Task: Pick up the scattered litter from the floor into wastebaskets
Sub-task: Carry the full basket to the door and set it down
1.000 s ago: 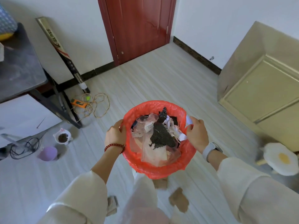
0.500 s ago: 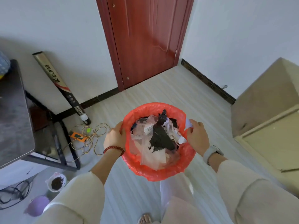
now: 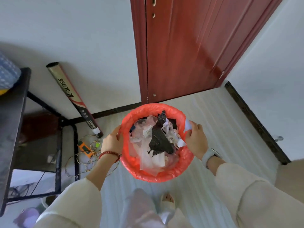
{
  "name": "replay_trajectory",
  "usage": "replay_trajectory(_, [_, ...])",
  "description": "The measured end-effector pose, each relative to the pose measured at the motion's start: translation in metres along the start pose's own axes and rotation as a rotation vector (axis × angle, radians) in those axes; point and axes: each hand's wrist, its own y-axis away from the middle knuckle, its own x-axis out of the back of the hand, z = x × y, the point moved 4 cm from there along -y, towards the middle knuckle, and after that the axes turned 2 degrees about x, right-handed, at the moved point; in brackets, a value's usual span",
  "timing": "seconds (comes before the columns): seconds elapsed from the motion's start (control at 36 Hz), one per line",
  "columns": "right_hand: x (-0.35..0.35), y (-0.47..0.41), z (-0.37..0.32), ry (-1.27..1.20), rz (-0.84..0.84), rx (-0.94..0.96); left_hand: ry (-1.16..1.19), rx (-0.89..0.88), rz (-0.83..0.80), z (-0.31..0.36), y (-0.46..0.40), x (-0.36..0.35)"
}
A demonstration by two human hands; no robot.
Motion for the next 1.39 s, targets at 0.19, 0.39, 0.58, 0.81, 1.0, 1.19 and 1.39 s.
replay_trajectory(0.19, [-0.052, -0.120, -0.064, 0.023, -0.087, 0.083, 0.017, 0.129, 0.015, -0.017, -0.121, 0.013])
replay_trajectory(0.39, [-0.168, -0.243, -0.093, 0.057, -0.216, 0.015, 0.080, 0.268, -0.044, -0.073, -0.270, -0.018])
replay_trajectory(0.58, [-0.334, -0.354, -0.075, 0.129, -0.370, 0.031, 0.072, 0.399, -0.060, -0.160, -0.404, -0.102])
replay_trajectory(0.81, [-0.498, -0.440, -0.048, 0.100, -0.481, 0.050, 0.162, 0.543, -0.014, -0.260, -0.509, -0.197])
replay_trajectory(1.0, [-0.576, -0.474, -0.041, -0.018, -0.520, 0.066, 0.217, 0.650, 0.013, -0.309, -0.549, -0.237])
replay_trajectory(1.19, [-0.589, -0.490, -0.040, -0.035, -0.599, -0.006, 0.320, 0.710, -0.054, -0.301, -0.557, -0.232])
replay_trajectory(1.39, [-0.493, -0.435, -0.098, -0.030, -0.719, -0.121, 0.373, 0.565, -0.144, -0.226, -0.523, -0.190])
